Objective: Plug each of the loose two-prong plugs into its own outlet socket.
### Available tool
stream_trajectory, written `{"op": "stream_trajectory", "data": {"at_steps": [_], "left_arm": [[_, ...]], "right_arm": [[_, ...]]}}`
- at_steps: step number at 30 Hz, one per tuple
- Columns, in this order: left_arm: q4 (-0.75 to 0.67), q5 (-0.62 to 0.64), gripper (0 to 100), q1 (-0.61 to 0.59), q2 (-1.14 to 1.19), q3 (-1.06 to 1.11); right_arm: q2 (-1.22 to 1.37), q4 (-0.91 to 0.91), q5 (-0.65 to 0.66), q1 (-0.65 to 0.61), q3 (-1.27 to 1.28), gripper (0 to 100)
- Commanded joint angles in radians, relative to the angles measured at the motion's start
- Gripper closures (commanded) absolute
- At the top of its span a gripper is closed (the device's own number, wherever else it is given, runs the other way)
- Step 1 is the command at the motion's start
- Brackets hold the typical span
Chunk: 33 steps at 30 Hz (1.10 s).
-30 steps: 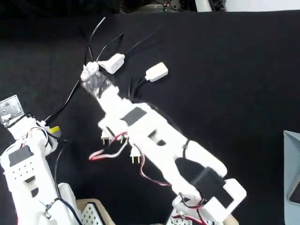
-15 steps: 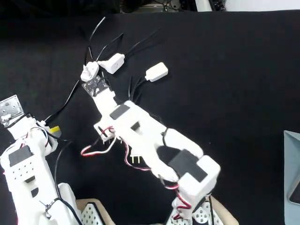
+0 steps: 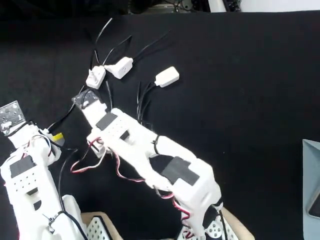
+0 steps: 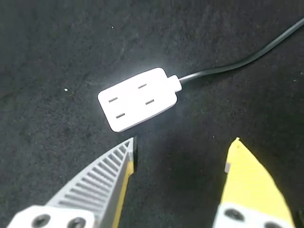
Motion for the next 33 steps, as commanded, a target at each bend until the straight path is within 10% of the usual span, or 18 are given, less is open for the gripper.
{"op": "stream_trajectory", "data": {"at_steps": [1, 17, 33], "left_arm": [[-0.015, 0.003, 70, -0.008, -0.015, -0.007], [-0.017, 0.002, 70, -0.008, -0.015, -0.007], [-0.017, 0.002, 70, -0.008, -0.015, -0.007]], "right_arm": [[0.002, 0.012, -0.028, -0.021, -0.019, 81.1], [-0.002, 0.331, -0.026, -0.035, -0.28, 80.6], [0.005, 0.204, -0.031, -0.072, -0.105, 81.0]]}}
